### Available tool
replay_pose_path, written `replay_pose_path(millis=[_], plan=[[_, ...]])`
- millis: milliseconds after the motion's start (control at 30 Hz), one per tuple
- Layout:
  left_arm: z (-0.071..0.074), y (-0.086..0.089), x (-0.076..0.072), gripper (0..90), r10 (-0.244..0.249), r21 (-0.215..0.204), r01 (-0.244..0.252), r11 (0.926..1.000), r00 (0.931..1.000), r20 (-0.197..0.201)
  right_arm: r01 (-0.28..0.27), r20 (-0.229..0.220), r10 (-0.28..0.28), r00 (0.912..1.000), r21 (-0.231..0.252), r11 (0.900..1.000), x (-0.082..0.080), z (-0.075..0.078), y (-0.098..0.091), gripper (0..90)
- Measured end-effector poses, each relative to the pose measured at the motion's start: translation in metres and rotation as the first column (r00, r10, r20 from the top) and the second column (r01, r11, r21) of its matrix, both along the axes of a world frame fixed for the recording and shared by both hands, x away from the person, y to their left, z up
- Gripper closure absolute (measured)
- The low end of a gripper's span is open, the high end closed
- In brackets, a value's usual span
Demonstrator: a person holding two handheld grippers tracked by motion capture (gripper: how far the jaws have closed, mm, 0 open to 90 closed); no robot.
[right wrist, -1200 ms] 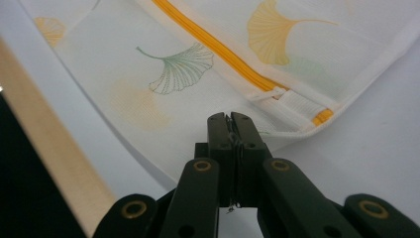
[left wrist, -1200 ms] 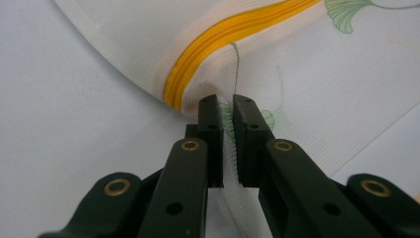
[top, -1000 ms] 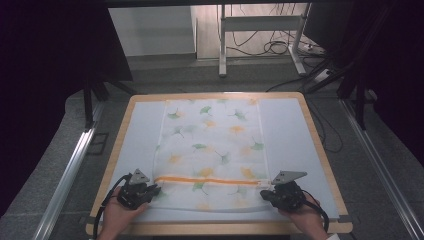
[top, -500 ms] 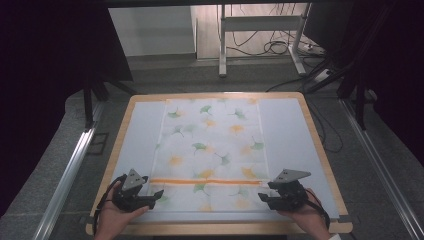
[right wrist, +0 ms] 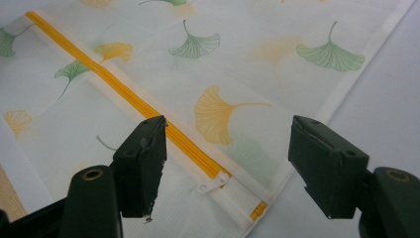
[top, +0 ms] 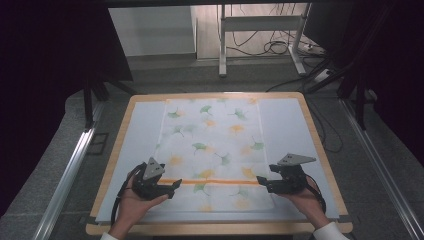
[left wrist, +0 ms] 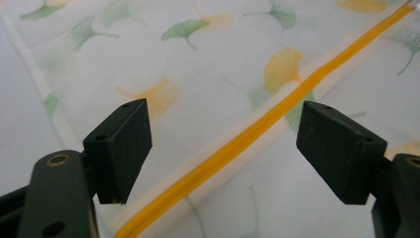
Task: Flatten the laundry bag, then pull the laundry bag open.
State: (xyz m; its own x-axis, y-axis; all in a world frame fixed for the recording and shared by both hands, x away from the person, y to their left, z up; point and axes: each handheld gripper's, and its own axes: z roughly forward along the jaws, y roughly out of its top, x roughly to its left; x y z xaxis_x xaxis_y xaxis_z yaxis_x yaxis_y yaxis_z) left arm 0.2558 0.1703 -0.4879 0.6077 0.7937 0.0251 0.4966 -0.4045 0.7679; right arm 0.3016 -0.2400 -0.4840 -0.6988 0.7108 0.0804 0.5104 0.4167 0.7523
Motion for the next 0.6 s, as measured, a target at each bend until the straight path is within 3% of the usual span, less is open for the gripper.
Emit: replay_pose_path(millis=[67, 233, 367, 533, 600], plan=[[0.001, -0.006, 0.002, 21.9, -0.013, -0.002, 0.013, 0.9999, 0.9999, -0.004, 0.015, -0.005, -0.015, 0.9999, -0.033, 0.9993, -0.004, 0.0, 0.0, 30.4], [-0.001, -0.01, -0.001, 22.7, -0.031, 0.002, 0.031, 0.9995, 0.9995, -0.009, 0.035, 0.004, -0.035, 0.9994, -0.034, 0.9988, -0.014, 0.001, -0.008, 32.2], [0.001, -0.008, -0.004, 22.9, -0.036, -0.025, 0.036, 0.999, 0.9993, -0.01, 0.06, 0.016, -0.06, 0.9981, -0.038, 0.9974, -0.019, 0.001, -0.015, 36.3], [0.003, -0.009, -0.005, 23.3, -0.043, -0.046, 0.042, 0.9981, 0.9991, -0.007, 0.065, -0.014, -0.066, 0.9977, -0.068, 0.9955, -0.025, -0.002, -0.019, 41.5], [0.004, -0.014, -0.003, 23.7, -0.059, -0.046, 0.058, 0.9972, 0.9982, -0.011, 0.056, -0.023, -0.057, 0.9981, -0.068, 0.9961, -0.027, -0.002, -0.02, 48.2]])
